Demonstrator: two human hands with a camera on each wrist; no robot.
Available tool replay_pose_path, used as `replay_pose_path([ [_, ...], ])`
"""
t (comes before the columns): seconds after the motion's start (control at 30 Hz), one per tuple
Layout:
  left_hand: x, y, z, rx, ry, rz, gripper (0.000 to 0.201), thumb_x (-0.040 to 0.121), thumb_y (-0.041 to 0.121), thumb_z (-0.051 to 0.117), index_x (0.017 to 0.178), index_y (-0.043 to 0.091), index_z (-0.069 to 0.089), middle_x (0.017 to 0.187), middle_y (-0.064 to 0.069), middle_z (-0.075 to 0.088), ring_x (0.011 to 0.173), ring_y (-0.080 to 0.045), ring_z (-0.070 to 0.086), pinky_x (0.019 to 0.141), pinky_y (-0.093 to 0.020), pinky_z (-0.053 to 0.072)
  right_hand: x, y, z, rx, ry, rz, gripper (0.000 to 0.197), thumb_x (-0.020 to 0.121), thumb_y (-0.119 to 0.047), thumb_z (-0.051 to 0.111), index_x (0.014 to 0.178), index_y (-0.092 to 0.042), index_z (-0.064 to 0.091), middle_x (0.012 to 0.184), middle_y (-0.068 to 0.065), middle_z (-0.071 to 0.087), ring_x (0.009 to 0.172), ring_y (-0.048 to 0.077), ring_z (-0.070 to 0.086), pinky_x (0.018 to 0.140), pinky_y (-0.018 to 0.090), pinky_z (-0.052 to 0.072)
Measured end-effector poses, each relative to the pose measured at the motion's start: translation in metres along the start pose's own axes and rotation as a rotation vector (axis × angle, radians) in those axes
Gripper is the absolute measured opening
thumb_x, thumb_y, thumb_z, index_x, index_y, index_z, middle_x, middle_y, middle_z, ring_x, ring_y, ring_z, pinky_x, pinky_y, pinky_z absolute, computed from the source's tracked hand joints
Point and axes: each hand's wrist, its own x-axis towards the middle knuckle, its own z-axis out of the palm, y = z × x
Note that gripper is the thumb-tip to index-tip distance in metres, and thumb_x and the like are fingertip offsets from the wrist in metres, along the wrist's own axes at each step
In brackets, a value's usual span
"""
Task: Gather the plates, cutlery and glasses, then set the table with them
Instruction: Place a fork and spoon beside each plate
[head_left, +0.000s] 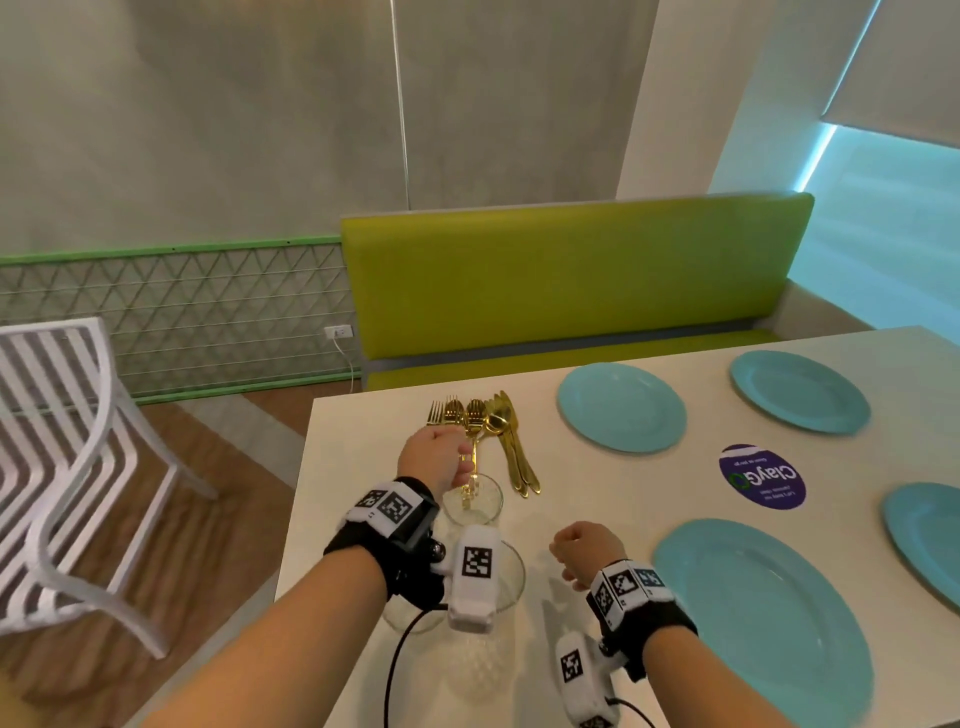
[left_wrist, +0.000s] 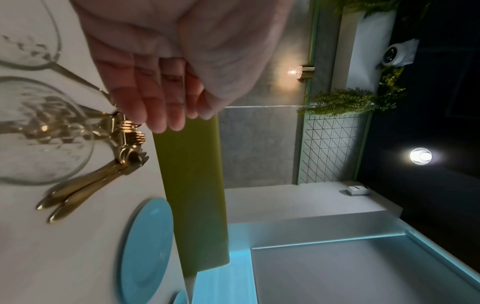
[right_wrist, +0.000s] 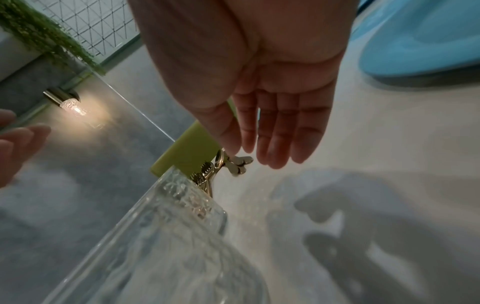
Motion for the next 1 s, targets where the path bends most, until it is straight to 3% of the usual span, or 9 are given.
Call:
replay_pose_path([
  [0.2,0.044,0.017,-0.006,0.008,0.065,0.0,0.007,0.095,0.012,0.046,0.098,0.01,0.052,0.081,-0.005,0.054,0.058,-0.015,0.049,0.055,-0.024,0.044,0.05,-0.044,-0.013,-0.254,0.07,-0.074,0.025,0.09,-0.019,0.052,0.112,-0.015,0.063,0.112,0.005,0.066,0.107,0.02,0.06,0.094,0.027,0.048],
  [0.4,0.092,0.032,-0.015,0.028,0.144,-0.052,0.012,0.095,0.012,0.047,0.085,0.012,0.053,0.076,-0.004,0.054,0.058,-0.015,0.049,0.055,-0.024,0.044,0.102,-0.097,-0.015,-0.45,-0.001,-0.2,0.025,0.092,-0.022,0.049,0.109,-0.012,0.064,0.114,0.005,0.066,0.107,0.02,0.06,0.088,0.026,0.048],
  [0.5,0.112,0.035,-0.022,0.04,0.185,-0.077,0.01,0.095,0.017,0.048,0.099,0.009,0.053,0.081,-0.004,0.056,0.06,-0.015,0.052,0.055,-0.024,0.047,0.128,-0.122,-0.005,-0.613,-0.114,-0.263,0.028,0.091,-0.036,0.053,0.092,-0.01,0.064,0.106,0.007,0.066,0.101,0.021,0.061,0.084,0.027,0.049],
  [0.6,0.129,0.035,-0.031,0.059,0.209,-0.104,0.015,0.095,0.02,0.049,0.104,0.009,0.053,0.088,-0.005,0.058,0.066,-0.015,0.054,0.059,-0.025,0.049,0.147,-0.141,0.013,-0.712,-0.225,-0.266,0.047,0.09,-0.053,0.047,0.066,-0.012,0.051,0.077,0.005,0.058,0.07,0.014,0.055,0.071,0.025,0.047],
  [0.67,0.136,0.034,-0.038,0.056,0.231,-0.114,0.014,0.095,0.02,0.048,0.103,0.01,0.053,0.088,-0.005,0.058,0.069,-0.016,0.055,0.061,-0.025,0.049,0.156,-0.149,0.023,-0.769,-0.281,-0.291,0.062,0.088,-0.064,0.038,0.092,-0.008,0.064,0.098,0.008,0.064,0.09,0.018,0.061,0.085,0.03,0.047],
  [0.7,0.139,0.033,-0.043,0.054,0.245,-0.121,0.014,0.095,0.021,0.048,0.102,0.01,0.053,0.088,-0.004,0.058,0.07,-0.016,0.055,0.062,-0.025,0.049,0.159,-0.152,0.027,-0.814,-0.296,-0.299,0.072,0.087,-0.068,0.033,0.111,-0.006,0.063,0.118,0.01,0.062,0.108,0.023,0.059,0.094,0.033,0.045],
  [0.77,0.144,0.031,-0.051,0.05,0.271,-0.129,0.013,0.096,0.02,0.047,0.101,0.01,0.053,0.087,-0.004,0.058,0.069,-0.016,0.055,0.062,-0.025,0.048,0.164,-0.157,0.035,-0.882,-0.295,-0.303,0.082,0.084,-0.073,0.029,0.125,-0.007,0.057,0.135,0.01,0.054,0.122,0.026,0.052,0.1,0.036,0.042],
  [0.9,0.149,0.025,-0.066,0.039,0.32,-0.145,0.013,0.096,0.02,0.047,0.096,0.01,0.055,0.09,-0.006,0.059,0.068,-0.017,0.055,0.06,-0.025,0.048,0.176,-0.163,0.045,-0.926,-0.277,-0.31,0.082,0.077,-0.079,0.033,0.101,-0.008,0.065,0.113,0.007,0.065,0.098,0.022,0.061,0.077,0.03,0.047],
  [1.0,0.15,0.023,-0.074,0.028,0.347,-0.153,0.012,0.095,0.02,0.048,0.089,0.013,0.054,0.09,-0.006,0.059,0.067,-0.016,0.055,0.06,-0.025,0.048,0.179,-0.17,0.051,-0.945,-0.254,-0.315,0.074,0.075,-0.082,0.031,0.066,-0.014,0.057,0.073,0.002,0.06,0.068,0.015,0.056,0.073,0.028,0.049],
])
